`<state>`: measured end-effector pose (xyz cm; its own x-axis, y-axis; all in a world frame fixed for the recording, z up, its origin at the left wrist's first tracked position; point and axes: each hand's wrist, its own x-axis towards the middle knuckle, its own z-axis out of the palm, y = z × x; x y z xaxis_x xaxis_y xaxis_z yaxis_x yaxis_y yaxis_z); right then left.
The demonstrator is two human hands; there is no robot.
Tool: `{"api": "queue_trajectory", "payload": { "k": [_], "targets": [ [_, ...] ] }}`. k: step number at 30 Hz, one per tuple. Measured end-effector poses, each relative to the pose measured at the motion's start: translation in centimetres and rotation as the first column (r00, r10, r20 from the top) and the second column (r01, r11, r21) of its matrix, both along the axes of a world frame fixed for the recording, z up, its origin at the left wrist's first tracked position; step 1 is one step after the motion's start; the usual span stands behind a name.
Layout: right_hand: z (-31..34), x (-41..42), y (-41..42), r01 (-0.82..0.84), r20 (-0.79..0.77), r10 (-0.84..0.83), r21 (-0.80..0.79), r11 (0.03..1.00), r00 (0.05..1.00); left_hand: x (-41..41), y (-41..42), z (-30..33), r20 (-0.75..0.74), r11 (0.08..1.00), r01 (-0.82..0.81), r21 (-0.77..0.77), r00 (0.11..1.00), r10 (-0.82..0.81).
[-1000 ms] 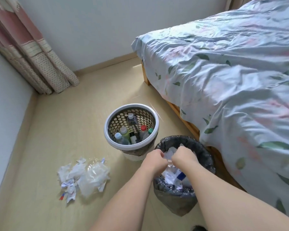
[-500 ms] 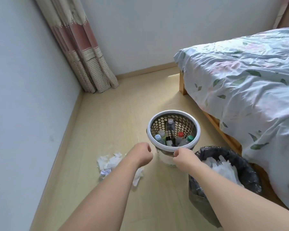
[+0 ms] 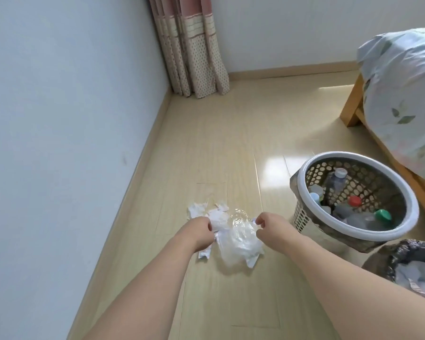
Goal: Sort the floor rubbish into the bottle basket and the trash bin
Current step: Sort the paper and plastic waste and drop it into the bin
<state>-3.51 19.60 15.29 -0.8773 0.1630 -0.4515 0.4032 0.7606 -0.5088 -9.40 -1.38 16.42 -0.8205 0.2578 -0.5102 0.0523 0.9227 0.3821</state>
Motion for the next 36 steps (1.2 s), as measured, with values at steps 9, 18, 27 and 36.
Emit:
{"api": "queue_trajectory", "payload": {
  "k": [9, 18, 27, 36],
  "targets": [
    [-15.4, -6.7, -2.1, -0.227, 0.101, 0.214, 0.138, 0.964, 0.972, -5.3, -3.3, -14.0, 0.142, 0.999, -0.010, -0.050, 0.990, 0.017],
    [-23.5, -9.1, -3.5, -0.401, 0.054, 0.423, 0.447, 0.800, 0.904, -6.7, -3.8, -21.1, 0.086, 0.999, -0.037, -0.023, 0.996, 0.039],
    [-23.8, -8.6, -2.7, -0.397, -0.117, 0.466, 0.369, 0.840, 0.877, -6.2, -5.0, -21.6, 0.024, 0.965, -0.236, 0.113, 0.972, 0.234],
    [-17.5, -0.5, 2.5, -0.300, -0.288, 0.329, 0.141, 0.944, 0.899, -8.1, 0.2, -19.9, 0.032, 0.866, -0.413, 0.283, 0.906, 0.422]
  ]
}}
